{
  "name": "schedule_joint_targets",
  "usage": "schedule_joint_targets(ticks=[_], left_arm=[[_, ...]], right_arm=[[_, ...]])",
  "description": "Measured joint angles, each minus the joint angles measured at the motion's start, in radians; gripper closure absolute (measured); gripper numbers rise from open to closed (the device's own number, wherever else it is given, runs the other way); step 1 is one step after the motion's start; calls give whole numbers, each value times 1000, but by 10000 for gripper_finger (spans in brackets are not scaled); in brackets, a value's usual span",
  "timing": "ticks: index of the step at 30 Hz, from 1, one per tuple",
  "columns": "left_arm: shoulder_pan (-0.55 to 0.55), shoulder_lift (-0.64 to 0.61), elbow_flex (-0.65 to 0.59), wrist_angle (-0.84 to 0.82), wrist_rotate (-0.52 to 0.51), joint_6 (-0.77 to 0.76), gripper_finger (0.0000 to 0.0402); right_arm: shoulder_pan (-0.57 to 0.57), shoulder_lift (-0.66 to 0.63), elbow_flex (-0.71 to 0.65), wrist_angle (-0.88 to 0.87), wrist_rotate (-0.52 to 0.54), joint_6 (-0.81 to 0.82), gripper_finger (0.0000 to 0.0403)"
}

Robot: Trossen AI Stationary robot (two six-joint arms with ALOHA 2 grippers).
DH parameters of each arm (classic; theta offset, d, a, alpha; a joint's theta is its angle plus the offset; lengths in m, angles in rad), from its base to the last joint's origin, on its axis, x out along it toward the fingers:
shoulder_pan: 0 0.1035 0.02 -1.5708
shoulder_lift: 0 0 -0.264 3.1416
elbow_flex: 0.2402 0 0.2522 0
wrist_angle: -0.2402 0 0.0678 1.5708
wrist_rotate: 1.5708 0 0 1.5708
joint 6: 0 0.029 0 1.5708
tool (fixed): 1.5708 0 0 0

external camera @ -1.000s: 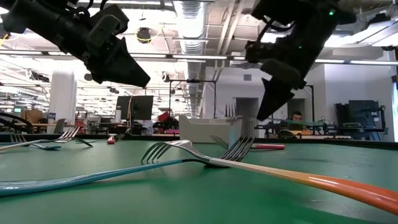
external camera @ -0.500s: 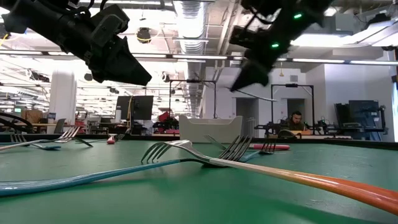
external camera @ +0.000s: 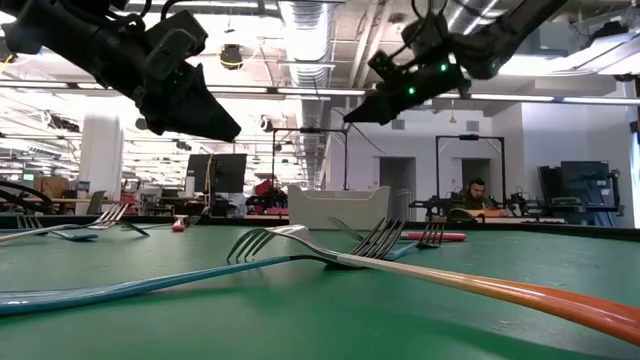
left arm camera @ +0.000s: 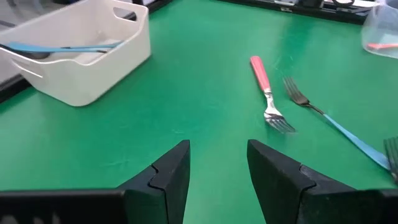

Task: Sort silverware by color (type)
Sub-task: Put the blue fork into the white bin, then put the right red fork into the black bin

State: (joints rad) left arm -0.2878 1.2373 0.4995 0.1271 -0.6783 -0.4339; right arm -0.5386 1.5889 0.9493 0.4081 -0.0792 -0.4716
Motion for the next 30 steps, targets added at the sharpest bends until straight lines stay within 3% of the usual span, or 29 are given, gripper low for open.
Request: schedule_joint_targets(ticks=[8, 15, 26, 30], left_arm=[[25, 0, 0, -3, -29, 3, 255], [48, 0, 0, -6, 24, 3, 255], [48, 0, 0, -11, 28, -6, 255], [48, 0, 0, -11, 29, -12, 255]], right_arm=[[-25, 139, 19, 60, -49, 143, 382], [-27, 218, 76, 33, 24, 245, 371], [-34, 217, 95, -38, 51, 350, 245], [-24, 191, 95, -92, 69, 435, 219]])
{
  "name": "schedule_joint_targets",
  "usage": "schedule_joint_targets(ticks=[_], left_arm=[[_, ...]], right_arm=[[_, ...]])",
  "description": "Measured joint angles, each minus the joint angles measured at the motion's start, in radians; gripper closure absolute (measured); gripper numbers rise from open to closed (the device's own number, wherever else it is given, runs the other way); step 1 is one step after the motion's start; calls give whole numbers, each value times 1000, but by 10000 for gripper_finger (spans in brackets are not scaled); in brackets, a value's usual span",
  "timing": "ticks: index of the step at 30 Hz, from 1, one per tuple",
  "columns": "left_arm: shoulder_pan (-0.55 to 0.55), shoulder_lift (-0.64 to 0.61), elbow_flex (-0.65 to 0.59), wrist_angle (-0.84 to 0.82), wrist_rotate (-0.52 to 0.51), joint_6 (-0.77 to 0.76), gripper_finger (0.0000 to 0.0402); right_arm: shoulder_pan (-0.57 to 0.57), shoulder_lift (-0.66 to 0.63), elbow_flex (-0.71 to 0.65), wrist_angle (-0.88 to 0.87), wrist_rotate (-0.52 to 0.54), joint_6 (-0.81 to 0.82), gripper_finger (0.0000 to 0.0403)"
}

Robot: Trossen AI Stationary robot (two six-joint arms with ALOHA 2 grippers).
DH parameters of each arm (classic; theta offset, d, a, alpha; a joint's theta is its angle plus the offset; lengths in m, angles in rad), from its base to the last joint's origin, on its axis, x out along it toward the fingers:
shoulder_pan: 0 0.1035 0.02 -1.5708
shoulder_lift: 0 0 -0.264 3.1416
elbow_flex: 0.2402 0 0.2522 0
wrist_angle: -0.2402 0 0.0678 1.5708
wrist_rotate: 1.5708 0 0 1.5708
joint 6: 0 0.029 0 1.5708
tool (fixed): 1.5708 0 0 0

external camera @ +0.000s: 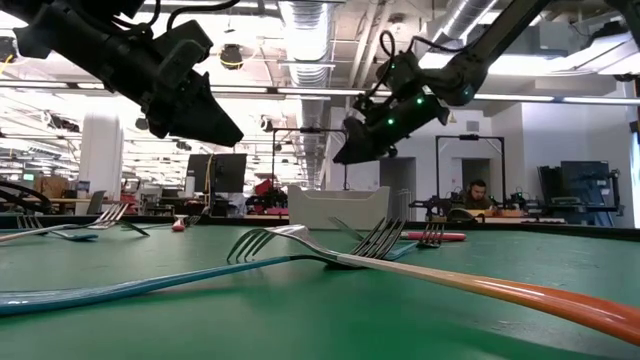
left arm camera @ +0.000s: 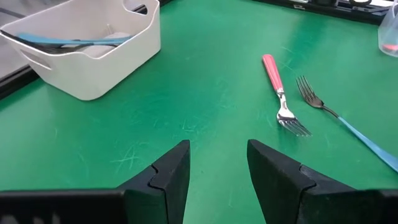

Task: Sort silverware by color (type)
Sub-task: Put the right red fork into the black bin

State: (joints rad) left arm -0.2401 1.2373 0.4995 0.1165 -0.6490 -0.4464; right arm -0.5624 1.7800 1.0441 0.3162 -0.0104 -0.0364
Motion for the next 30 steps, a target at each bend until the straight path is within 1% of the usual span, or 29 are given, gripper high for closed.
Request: schedule_joint_targets(ticks=[2, 8, 12, 14, 17, 19, 25, 30], left_arm=[[0, 0, 0, -2, 12, -11, 255], [-4, 0, 0, -25, 24, -49, 255], [-6, 0, 0, -21, 7, -64, 255], [-6, 3, 0, -19, -13, -70, 255], [-6, 9, 0, -15, -39, -72, 255], [-6, 9, 0, -7, -43, -73, 255], [-6, 8, 0, -4, -44, -70, 255], [-6, 9, 0, -13, -40, -67, 255]], right_arm=[[16, -20, 0, -43, -9, 11, 218], [109, -110, 1, -315, -33, -19, 236], [185, -151, 0, -514, -194, -87, 243], [229, -150, -2, -593, -223, -92, 244], [295, -136, -2, -648, -222, -93, 244], [342, -113, -1, -650, -214, -95, 244], [473, -51, -2, -664, -144, -95, 244], [544, -2, -3, -678, -75, -82, 244]])
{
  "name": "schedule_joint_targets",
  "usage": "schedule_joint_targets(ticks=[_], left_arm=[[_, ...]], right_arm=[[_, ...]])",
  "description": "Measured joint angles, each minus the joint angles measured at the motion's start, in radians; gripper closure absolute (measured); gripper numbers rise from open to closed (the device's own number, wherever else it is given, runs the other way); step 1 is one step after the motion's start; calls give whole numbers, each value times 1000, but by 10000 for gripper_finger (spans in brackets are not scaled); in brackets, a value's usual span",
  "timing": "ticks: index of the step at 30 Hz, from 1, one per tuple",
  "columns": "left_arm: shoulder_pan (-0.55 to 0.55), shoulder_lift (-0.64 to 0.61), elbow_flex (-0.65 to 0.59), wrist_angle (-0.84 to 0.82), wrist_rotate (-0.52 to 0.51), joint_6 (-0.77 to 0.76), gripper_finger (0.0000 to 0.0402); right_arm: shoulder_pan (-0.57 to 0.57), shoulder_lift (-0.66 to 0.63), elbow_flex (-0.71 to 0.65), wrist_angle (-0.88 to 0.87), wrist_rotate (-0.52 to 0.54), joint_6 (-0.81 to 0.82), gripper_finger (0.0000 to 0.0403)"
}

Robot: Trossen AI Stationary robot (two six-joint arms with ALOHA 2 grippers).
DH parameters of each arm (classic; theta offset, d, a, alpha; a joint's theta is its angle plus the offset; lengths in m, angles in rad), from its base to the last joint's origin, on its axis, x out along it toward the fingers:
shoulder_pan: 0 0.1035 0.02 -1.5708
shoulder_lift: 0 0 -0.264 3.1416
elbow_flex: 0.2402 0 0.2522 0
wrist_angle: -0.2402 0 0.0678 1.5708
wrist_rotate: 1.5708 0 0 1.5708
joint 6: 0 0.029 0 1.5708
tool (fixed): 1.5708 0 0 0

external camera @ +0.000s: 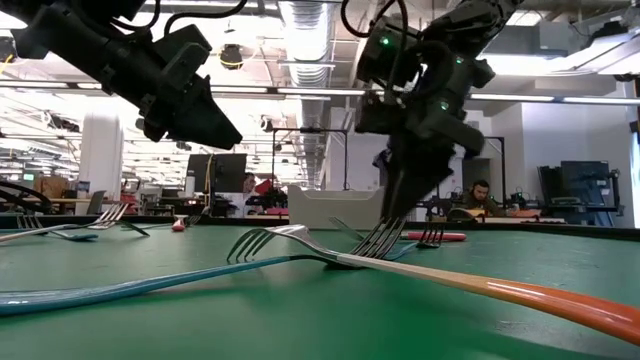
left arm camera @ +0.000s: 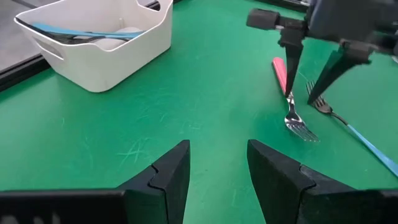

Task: Sort silverware by color (type)
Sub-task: Put the right red fork into the black bin

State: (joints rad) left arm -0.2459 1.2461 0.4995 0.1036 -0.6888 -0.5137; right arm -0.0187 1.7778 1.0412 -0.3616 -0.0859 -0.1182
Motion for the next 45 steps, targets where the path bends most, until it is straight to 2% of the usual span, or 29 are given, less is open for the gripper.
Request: schedule_joint_targets(ticks=[5, 10, 13, 17, 20, 25, 28, 40, 45], left_arm=[[0, 0, 0, 1, 0, 6, 255], [0, 0, 0, 0, 0, 6, 255], [-1, 0, 0, 1, 3, 6, 255], [-1, 0, 0, 1, 2, 5, 255], [-1, 0, 0, 9, 2, 7, 255], [-1, 0, 0, 26, 0, 6, 255], [-1, 0, 0, 27, 0, -7, 255], [-29, 0, 0, 23, -19, -45, 255], [-29, 0, 0, 29, -64, -47, 255]], right_arm=[[27, 31, 1, -9, 89, 46, 244], [28, 55, 5, -28, 117, 69, 256], [28, 56, 4, -31, 118, 69, 291], [34, 50, 3, -21, 120, 92, 362], [29, 45, 1, 21, 120, 163, 373], [13, 27, 0, 173, 129, 305, 381], [5, 31, -3, 297, 128, 331, 394], [1, 28, -1, 747, 161, 301, 396], [21, 27, 0, 830, 151, 227, 396]])
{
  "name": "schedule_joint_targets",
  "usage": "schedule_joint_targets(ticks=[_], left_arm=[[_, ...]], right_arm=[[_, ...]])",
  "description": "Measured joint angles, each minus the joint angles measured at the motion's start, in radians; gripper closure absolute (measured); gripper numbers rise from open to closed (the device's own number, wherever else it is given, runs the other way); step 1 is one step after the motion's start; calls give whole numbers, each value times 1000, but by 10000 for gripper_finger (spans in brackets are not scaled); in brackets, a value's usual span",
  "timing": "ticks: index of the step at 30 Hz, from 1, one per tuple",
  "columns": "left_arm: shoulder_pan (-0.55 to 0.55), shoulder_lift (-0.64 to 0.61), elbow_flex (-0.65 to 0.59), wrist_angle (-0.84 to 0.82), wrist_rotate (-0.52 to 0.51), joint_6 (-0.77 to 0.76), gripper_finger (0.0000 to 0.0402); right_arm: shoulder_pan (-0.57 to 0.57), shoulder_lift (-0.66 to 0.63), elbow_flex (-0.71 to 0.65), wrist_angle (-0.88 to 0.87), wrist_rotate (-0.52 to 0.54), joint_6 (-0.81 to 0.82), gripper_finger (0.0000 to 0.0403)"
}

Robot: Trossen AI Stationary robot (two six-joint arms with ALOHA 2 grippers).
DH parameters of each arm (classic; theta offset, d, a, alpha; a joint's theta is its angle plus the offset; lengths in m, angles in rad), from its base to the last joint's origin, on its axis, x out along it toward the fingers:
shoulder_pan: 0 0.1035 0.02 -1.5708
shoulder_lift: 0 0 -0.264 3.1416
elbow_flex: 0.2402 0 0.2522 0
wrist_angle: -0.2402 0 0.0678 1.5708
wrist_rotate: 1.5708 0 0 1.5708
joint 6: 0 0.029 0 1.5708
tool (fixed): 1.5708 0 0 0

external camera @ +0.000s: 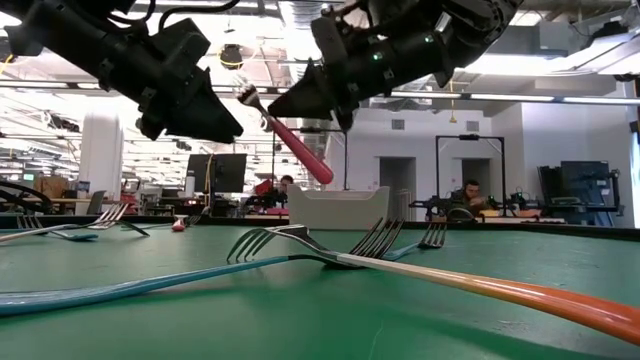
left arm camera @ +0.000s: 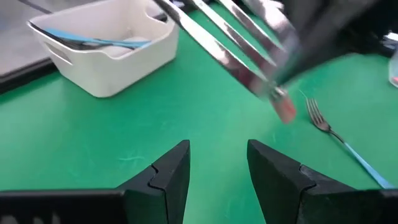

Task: Sort silverware by color (type)
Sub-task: Put the right red fork into the black bin

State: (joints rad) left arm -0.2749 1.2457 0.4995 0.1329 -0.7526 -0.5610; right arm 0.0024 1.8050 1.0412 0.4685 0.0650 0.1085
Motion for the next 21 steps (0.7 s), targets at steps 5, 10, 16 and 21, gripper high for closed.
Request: schedule_joint_targets(ticks=[5, 10, 16, 21], left_arm=[[-1, 0, 0, 92, -21, 106, 255], [-1, 0, 0, 229, 27, 251, 255], [-1, 0, 0, 271, 160, 333, 255], [0, -1, 0, 241, 152, 300, 255]], right_arm=[[18, 0, 0, 7, -2, -12, 396], [24, 0, 0, 4, -2, -16, 396], [20, 0, 0, -1, 5, -31, 395], [14, 0, 0, -16, 32, -28, 391]])
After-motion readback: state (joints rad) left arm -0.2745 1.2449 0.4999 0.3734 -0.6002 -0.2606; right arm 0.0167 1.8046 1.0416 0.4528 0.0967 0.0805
